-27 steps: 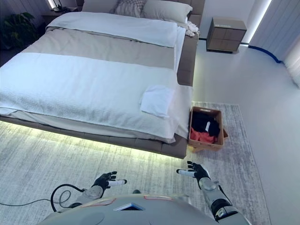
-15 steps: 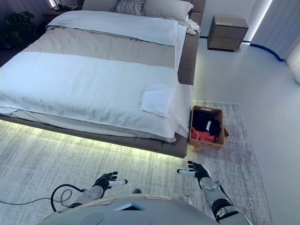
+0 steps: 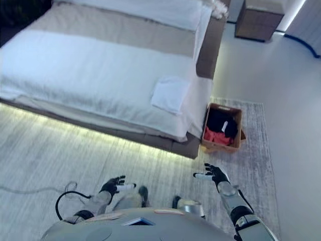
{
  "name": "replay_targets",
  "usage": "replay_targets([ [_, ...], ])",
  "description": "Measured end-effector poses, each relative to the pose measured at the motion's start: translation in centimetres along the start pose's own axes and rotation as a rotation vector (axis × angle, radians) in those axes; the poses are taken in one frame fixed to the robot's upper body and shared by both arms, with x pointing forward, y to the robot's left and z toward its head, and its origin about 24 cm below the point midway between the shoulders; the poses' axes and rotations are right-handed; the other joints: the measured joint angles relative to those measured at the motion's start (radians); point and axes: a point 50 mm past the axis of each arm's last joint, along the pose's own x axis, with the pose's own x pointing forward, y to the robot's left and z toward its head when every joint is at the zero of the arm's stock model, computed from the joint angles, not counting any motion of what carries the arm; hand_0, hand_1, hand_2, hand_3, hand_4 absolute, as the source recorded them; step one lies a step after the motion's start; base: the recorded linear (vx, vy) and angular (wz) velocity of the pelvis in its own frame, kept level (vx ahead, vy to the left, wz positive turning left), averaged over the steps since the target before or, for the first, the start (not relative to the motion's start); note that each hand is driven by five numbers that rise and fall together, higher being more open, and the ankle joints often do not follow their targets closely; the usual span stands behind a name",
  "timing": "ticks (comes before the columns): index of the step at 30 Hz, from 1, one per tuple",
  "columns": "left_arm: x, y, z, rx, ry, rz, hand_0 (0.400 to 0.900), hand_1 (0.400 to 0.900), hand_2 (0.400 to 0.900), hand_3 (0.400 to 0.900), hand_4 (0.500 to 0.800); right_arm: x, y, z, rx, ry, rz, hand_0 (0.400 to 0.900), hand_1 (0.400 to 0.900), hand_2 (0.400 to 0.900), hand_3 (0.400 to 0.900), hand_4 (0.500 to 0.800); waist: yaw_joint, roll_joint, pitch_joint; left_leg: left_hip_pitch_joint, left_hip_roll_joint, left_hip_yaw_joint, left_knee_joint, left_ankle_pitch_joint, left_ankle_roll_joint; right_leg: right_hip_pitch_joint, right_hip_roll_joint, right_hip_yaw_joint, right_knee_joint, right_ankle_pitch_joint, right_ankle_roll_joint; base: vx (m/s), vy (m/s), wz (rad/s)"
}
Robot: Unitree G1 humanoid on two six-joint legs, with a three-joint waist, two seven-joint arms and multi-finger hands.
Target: Put the clothes on the bed into the basket.
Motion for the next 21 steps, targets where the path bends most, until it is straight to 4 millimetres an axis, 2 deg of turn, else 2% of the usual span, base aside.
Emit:
replay_targets([
  [1, 0.0, -0.1, -0.1, -0.015, 0.001, 0.000, 0.900, 0.900, 0.900, 0.900, 0.800, 0.0, 0.0, 0.1, -0.003, -0.002, -0.001, 0.900, 0.900, 0.900, 0.900, 0.800, 0.018, -0.006, 0.009, -0.039, 0.002, -0.005, 0.056, 0.001, 0.001, 0.004, 0.007, 0.003, 0.011, -0.008, -0.027, 0.14, -0.051, 0.04],
  [2, 0.0, -0.1, 0.4, -0.044, -0.015, 0.005, 0.900, 0.900, 0.900, 0.900, 0.800, 0.0, -0.2, 0.1, -0.008, -0.004, -0.014, 0.900, 0.900, 0.900, 0.900, 0.800, 0.008, -0.010, 0.018, -0.075, 0.003, -0.004, 0.103, -0.009, 0.003, -0.001, 0.010, -0.013, 0.010, -0.008, -0.047, 0.10, -0.015, 0.02],
  [4, 0.1, -0.1, 0.6, -0.047, -0.022, 0.004, 0.900, 0.900, 0.900, 0.900, 0.800, 0.1, -0.5, 0.4, -0.011, -0.011, -0.025, 0.900, 0.900, 0.900, 0.900, 0.800, 0.006, -0.010, 0.019, -0.088, 0.005, 0.014, 0.087, -0.022, 0.018, -0.012, 0.013, -0.016, 0.012, -0.008, -0.066, 0.13, -0.001, -0.06],
  [6, 0.1, 0.0, 0.6, -0.046, -0.020, 0.006, 0.900, 0.900, 0.900, 0.900, 0.800, 0.2, -0.7, 0.7, -0.015, -0.019, -0.033, 0.900, 0.900, 0.900, 0.900, 0.800, 0.003, -0.003, 0.021, -0.086, 0.006, 0.032, -0.006, -0.024, 0.022, -0.020, 0.017, -0.010, 0.008, -0.009, -0.074, 0.27, 0.076, -0.19],
  [9, 0.1, 0.0, 0.9, -0.044, -0.025, 0.015, 0.900, 0.900, 0.900, 0.900, 0.800, 0.3, -1.1, 1.3, -0.021, -0.031, -0.052, 0.900, 0.900, 0.900, 0.900, 0.800, 0.004, 0.012, 0.035, -0.095, 0.038, 0.028, -0.262, -0.009, 0.011, -0.019, 0.028, 0.006, -0.022, -0.001, -0.086, 0.22, 0.111, -0.26],
  [10, 0.2, -0.1, 1.2, -0.065, -0.033, 0.016, 0.900, 0.900, 0.900, 0.900, 0.800, 0.3, -1.3, 1.4, -0.026, -0.034, -0.058, 0.900, 0.900, 0.900, 0.900, 0.800, 0.004, 0.021, 0.044, -0.112, 0.057, 0.025, -0.285, -0.008, 0.013, -0.009, 0.031, 0.009, -0.028, 0.008, -0.064, 0.43, 0.241, -0.66],
  [12, 0.2, -0.3, 1.3, -0.081, -0.032, 0.020, 0.900, 0.900, 0.900, 0.900, 0.800, 0.4, -1.5, 1.7, -0.035, -0.041, -0.063, 0.900, 0.900, 0.900, 0.900, 0.800, 0.015, 0.044, 0.039, -0.121, 0.094, 0.060, -0.340, -0.004, -0.001, -0.001, 0.044, 0.045, -0.042, -0.009, -0.052, 0.46, 0.280, -0.80],
  [13, 0.2, -0.3, 1.2, -0.095, -0.028, 0.021, 0.900, 0.900, 0.900, 0.900, 0.800, 0.5, -1.6, 2.1, -0.037, -0.051, -0.063, 0.900, 0.900, 0.900, 0.900, 0.800, 0.033, 0.053, 0.035, -0.111, 0.101, 0.089, -0.340, 0.001, 0.005, 0.005, 0.045, 0.071, -0.044, -0.013, -0.046, 0.29, 0.197, -0.50],
  [14, 0.1, -0.4, 0.9, -0.096, -0.019, 0.021, 0.900, 0.900, 0.900, 0.900, 0.800, 0.5, -1.6, 2.3, -0.038, -0.056, -0.062, 0.900, 0.900, 0.900, 0.900, 0.800, 0.035, 0.062, 0.024, -0.095, 0.112, 0.107, -0.345, 0.000, 0.009, 0.008, 0.039, 0.103, -0.038, -0.021, -0.030, 0.48, 0.333, -0.34],
  [15, 0.0, -0.7, 0.3, -0.102, -0.004, 0.019, 0.900, 0.900, 0.900, 0.900, 0.800, 0.5, -1.8, 2.3, -0.044, -0.059, -0.065, 0.900, 0.900, 0.900, 0.900, 0.800, 0.038, 0.083, 0.004, -0.063, 0.111, 0.109, -0.350, 0.001, 0.022, 0.019, 0.041, 0.119, -0.039, -0.026, 0.010, 0.34, 0.231, -0.17],
  [16, 0.0, -0.4, 0.2, -0.100, 0.000, 0.029, 0.900, 0.900, 0.900, 0.900, 0.800, 0.5, -1.4, 2.3, -0.040, -0.059, -0.059, 0.900, 0.900, 0.900, 0.900, 0.800, 0.028, 0.062, -0.001, -0.051, 0.085, 0.122, -0.352, 0.048, 0.047, 0.037, 0.006, 0.123, -0.038, -0.044, 0.033, 0.57, 0.351, -0.30],
  [17, 0.0, -0.2, 0.3, -0.102, -0.001, 0.038, 0.900, 0.900, 0.900, 0.900, 0.800, 0.4, -1.1, 2.0, -0.048, -0.049, -0.044, 0.900, 0.900, 0.900, 0.900, 0.800, 0.033, 0.035, -0.013, -0.024, 0.056, 0.153, -0.347, 0.048, 0.058, 0.048, -0.033, 0.132, -0.030, -0.053, 0.059, 0.50, 0.270, -0.10],
  [18, 0.0, -0.1, 0.3, -0.101, -0.004, 0.042, 0.900, 0.900, 0.900, 0.900, 0.800, 0.4, -0.7, 1.8, -0.046, -0.047, -0.036, 0.900, 0.900, 0.900, 0.900, 0.800, 0.031, 0.018, -0.024, -0.007, 0.033, 0.164, -0.348, 0.063, 0.090, 0.054, -0.061, 0.141, -0.013, -0.059, 0.071, 0.50, 0.272, -0.11],
  [19, 0.1, 0.5, 0.4, -0.093, -0.009, 0.054, 0.900, 0.900, 0.900, 0.900, 0.800, 0.5, 0.0, 1.9, -0.042, -0.050, -0.020, 0.900, 0.900, 0.900, 0.900, 0.800, 0.031, -0.006, -0.041, 0.006, 0.000, 0.176, -0.348, 0.043, 0.126, 0.052, -0.084, 0.140, 0.021, -0.060, 0.079, 0.40, 0.249, 0.02],
  [21, 0.3, 1.5, 1.7, -0.075, -0.050, 0.073, 0.900, 0.900, 0.900, 0.900, 0.800, 0.5, 0.9, 2.6, -0.035, -0.081, 0.005, 0.900, 0.900, 0.900, 0.900, 0.800, 0.031, -0.021, -0.056, 0.012, -0.025, 0.180, -0.333, 0.028, 0.169, -0.014, -0.119, 0.126, 0.177, -0.090, 0.118, 0.24, 0.222, -0.07],
])
